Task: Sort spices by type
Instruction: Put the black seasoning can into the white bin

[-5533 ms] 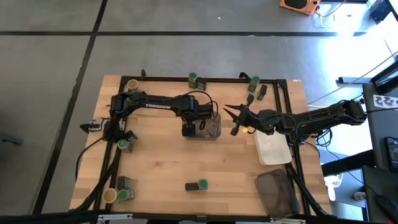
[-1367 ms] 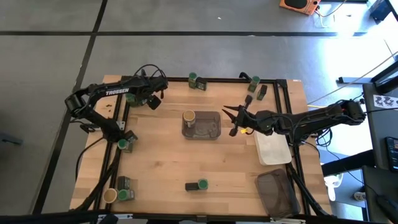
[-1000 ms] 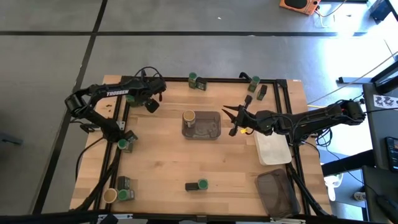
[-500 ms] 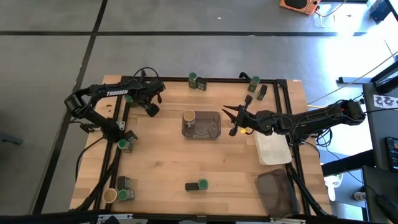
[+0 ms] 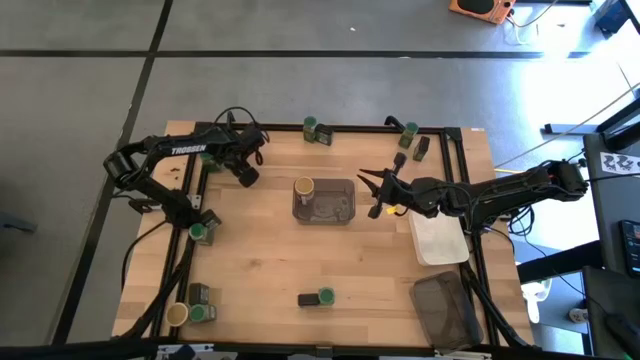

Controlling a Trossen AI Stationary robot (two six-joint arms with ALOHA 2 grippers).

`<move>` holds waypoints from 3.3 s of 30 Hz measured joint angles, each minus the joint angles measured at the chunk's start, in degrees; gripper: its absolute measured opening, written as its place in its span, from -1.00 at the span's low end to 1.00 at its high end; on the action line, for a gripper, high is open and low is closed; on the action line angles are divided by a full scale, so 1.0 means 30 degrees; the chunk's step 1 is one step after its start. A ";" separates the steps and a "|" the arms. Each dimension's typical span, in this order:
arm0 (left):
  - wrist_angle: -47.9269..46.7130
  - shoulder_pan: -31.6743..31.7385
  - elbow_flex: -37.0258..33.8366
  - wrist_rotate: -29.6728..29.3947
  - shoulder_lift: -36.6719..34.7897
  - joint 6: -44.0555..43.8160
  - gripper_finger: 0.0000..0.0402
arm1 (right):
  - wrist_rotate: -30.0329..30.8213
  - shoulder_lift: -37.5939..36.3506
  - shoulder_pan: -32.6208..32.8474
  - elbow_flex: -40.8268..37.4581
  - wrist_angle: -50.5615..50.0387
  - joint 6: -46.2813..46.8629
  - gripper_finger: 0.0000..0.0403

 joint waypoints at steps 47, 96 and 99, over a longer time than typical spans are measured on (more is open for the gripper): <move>0.5379 -1.8521 0.4027 0.5193 0.3062 -0.6136 -0.45 | -0.3585 0.0000 0.0015 0.0000 0.0728 0.1139 -0.68; 0.3169 -2.0989 0.4827 0.0100 -0.2132 -0.3739 0.23 | -1.0484 0.3846 0.2114 0.2261 -0.0298 0.6246 0.39; 0.5482 -2.1365 0.2057 -0.0588 -0.4604 -0.4027 0.23 | -1.0052 0.6075 0.2460 0.4448 -0.1510 0.6187 0.41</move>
